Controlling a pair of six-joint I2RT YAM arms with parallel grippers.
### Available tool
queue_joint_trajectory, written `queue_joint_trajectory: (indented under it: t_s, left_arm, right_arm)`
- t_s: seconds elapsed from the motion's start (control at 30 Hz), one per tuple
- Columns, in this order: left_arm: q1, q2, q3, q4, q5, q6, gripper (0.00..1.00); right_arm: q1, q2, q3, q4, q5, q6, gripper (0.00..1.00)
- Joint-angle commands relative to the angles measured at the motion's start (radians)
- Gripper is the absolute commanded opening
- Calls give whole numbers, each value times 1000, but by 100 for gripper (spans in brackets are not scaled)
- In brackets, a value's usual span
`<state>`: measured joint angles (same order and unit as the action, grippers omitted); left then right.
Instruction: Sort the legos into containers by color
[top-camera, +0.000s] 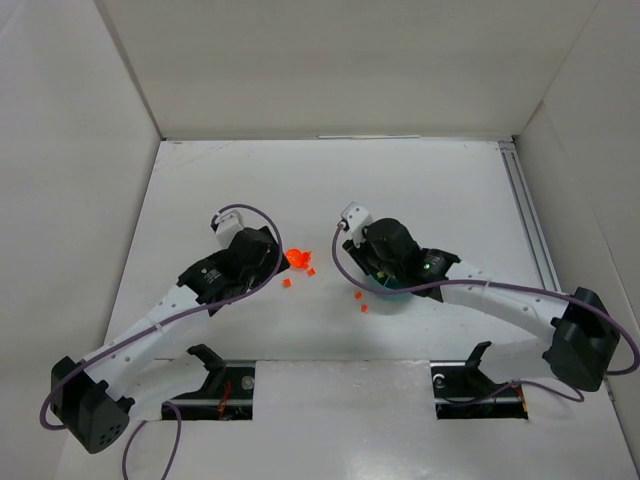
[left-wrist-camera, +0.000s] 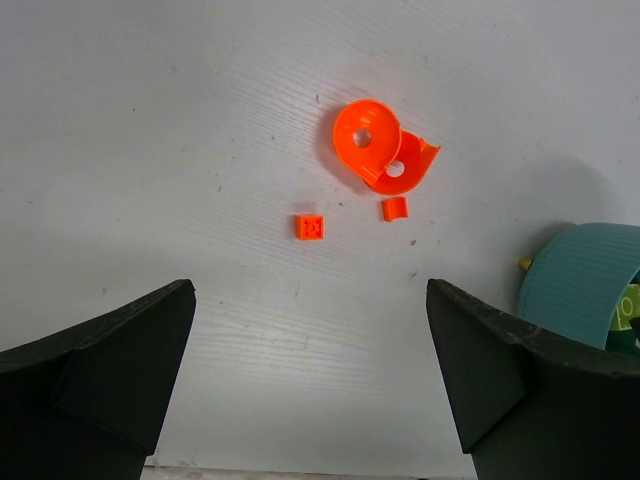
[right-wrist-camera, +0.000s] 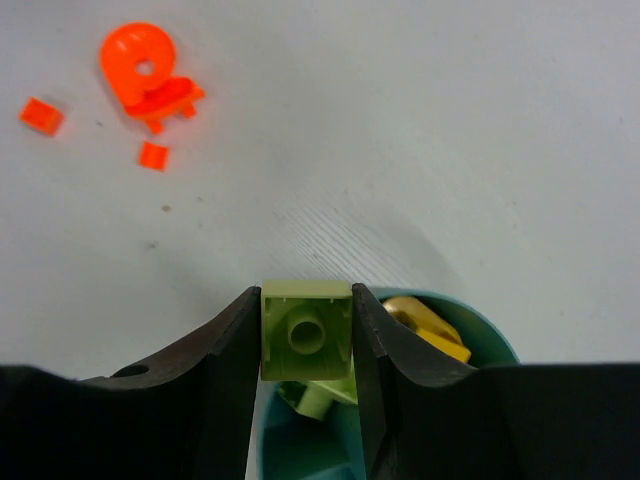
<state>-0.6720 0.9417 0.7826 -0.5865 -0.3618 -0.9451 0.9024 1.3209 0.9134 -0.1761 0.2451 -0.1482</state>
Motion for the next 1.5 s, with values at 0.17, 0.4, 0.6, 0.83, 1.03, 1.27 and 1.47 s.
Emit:
queue_joint_trajectory:
  t_s: [0.17,0.4,0.6,0.83,1.03,1.27,1.47]
  left_arm:
    - [3,28,38,47,24,26,100]
    - [3,48,47,47,34,26,100]
    - [3,66,56,56,43,26,100]
    - [3,77,67,56,43,35,100]
    - [3,86,67,65,52,45,100]
    - [3,95,67,65,52,45,100]
    - [23,138,67,83,87,54,100]
  right_arm:
    - [-102,-55,-74,-37,-13,-17,23]
    - [-112,-46,-93,-28,-13,-17,29]
    - [-112,-66,-93,-28,-23,-17,40]
    - [-112,-132,-93,-46,-41,-17,53]
    - [-112,-161,-93,-56,-41,-17,55]
    - [-112,-172,-93,-56,-41,-17,42]
    - [-87,-183,-84,-34,-104,-140,55]
